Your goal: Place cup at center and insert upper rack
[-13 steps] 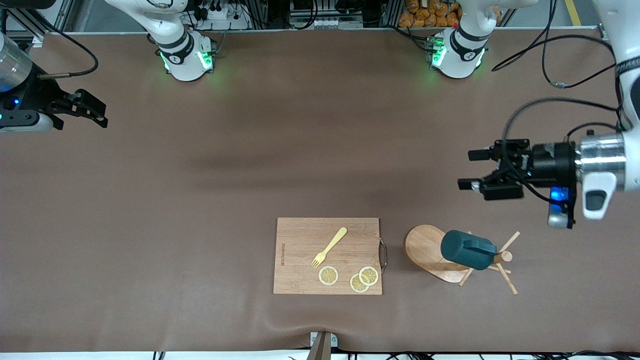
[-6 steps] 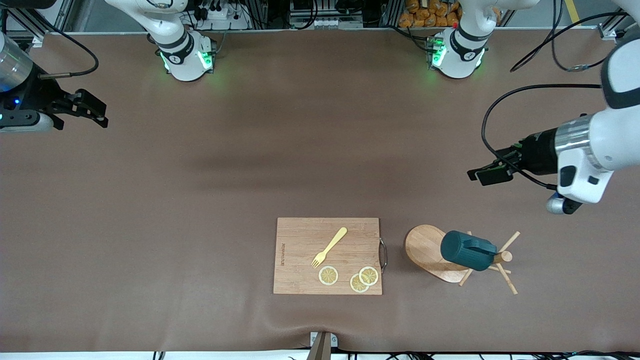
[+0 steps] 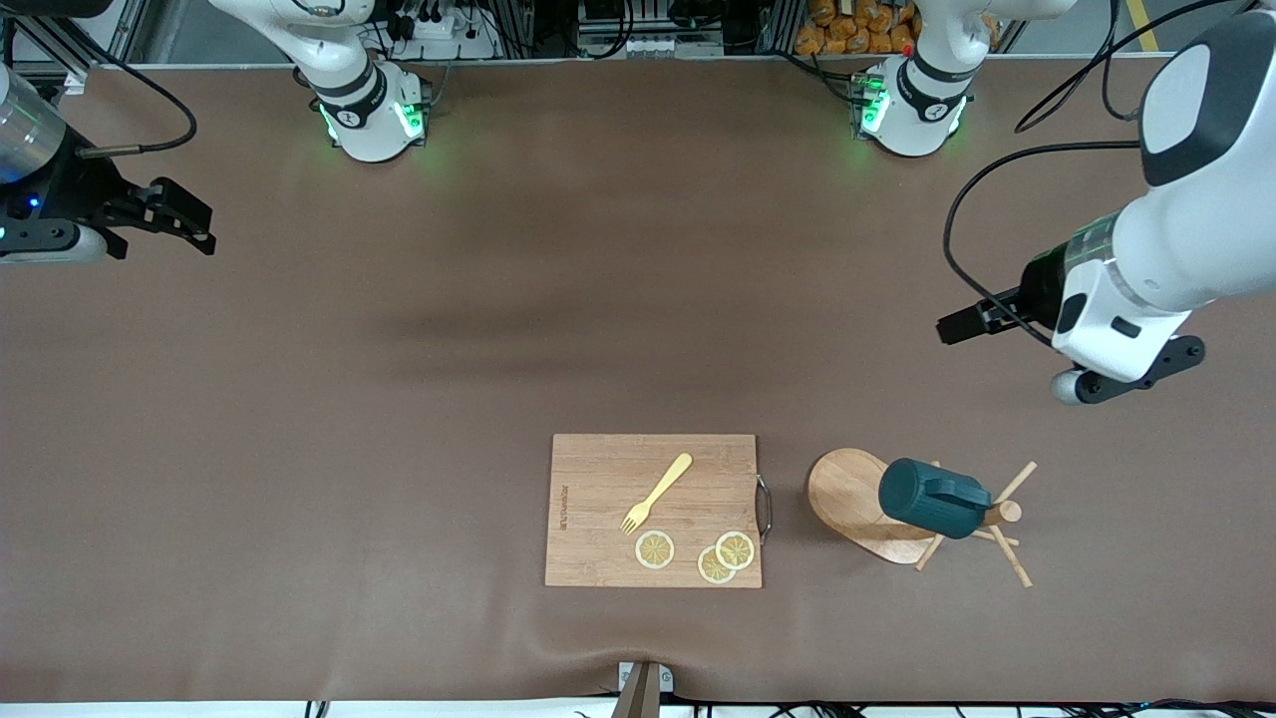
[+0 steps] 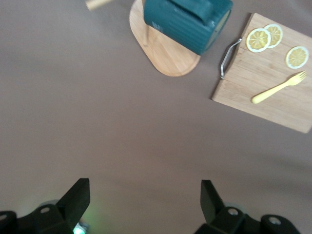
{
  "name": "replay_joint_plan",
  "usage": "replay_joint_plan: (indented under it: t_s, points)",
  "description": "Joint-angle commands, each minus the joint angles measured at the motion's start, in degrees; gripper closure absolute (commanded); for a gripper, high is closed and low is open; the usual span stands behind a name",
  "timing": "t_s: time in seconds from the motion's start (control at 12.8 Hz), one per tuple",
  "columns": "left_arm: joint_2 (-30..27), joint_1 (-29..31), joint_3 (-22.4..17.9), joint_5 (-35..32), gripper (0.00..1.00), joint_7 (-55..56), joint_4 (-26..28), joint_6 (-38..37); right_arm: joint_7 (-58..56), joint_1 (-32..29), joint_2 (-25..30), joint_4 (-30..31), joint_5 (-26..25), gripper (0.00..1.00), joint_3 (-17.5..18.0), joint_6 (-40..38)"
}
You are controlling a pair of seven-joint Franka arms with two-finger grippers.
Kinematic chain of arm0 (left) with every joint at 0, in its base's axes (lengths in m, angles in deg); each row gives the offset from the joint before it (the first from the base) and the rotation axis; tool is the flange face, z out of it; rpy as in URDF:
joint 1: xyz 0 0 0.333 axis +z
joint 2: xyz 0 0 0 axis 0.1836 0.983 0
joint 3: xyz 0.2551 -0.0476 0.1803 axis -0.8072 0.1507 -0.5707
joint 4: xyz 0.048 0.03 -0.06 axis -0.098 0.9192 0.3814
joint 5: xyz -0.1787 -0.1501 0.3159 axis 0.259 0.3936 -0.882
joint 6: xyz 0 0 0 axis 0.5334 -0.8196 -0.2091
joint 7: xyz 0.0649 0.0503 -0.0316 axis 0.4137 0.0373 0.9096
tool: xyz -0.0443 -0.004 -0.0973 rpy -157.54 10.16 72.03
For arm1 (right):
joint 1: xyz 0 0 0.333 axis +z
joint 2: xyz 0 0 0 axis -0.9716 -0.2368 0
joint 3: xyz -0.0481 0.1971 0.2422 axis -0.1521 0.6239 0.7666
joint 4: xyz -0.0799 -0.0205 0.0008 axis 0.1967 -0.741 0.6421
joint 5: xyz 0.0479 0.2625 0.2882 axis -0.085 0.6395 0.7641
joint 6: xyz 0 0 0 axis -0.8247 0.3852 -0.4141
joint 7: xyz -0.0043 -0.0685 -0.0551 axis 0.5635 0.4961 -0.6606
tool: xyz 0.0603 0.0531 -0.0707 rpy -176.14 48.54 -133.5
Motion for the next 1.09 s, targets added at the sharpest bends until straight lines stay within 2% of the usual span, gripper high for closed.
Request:
replay_joint_plan:
  t_s: [0.0,0.16,0.31,0.47,0.62,0.7,0.86,1.02]
  points:
    - [-1.9,2.0,0.0,-2.7,0.00,-10.9,1.7,-0.1,0.2,0.1,1.1,0.3,0.0,0.00,-0.1,-0.3]
    - [-1.9,5.2,-0.9,-2.8,0.00,-16.8,1.6,0.6,0.2,0.1,1.0,0.3,0.0,0.00,-0.2,-0.3]
    - [-2.3,8.4,-1.6,-2.8,0.00,-17.3,1.8,0.8,0.2,0.0,1.0,0.4,0.0,0.00,-0.3,-0.4]
    - [-5.0,11.3,-0.5,-2.5,0.00,-17.4,3.3,2.0,0.2,-0.1,1.0,0.5,0.0,0.00,-0.5,-0.1]
    - [-9.4,14.9,3.5,-2.7,0.00,-17.9,8.5,3.1,0.2,-0.4,0.9,0.5,1.0,0.00,-0.6,0.3]
    - [-12.8,15.7,4.9,-2.7,0.00,-17.9,13.5,5.9,0.2,-0.7,0.9,0.5,1.1,0.00,-0.7,0.3]
    - [-19.9,15.6,6.3,-5.1,0.00,-17.9,25.6,16.8,0.2,-1.4,0.8,0.5,2.6,0.00,-1.2,0.4]
    - [-19.8,15.7,6.4,-5.5,0.00,-18.0,25.6,16.7,-0.3,-2.8,0.8,0.8,4.9,0.00,-1.8,0.4]
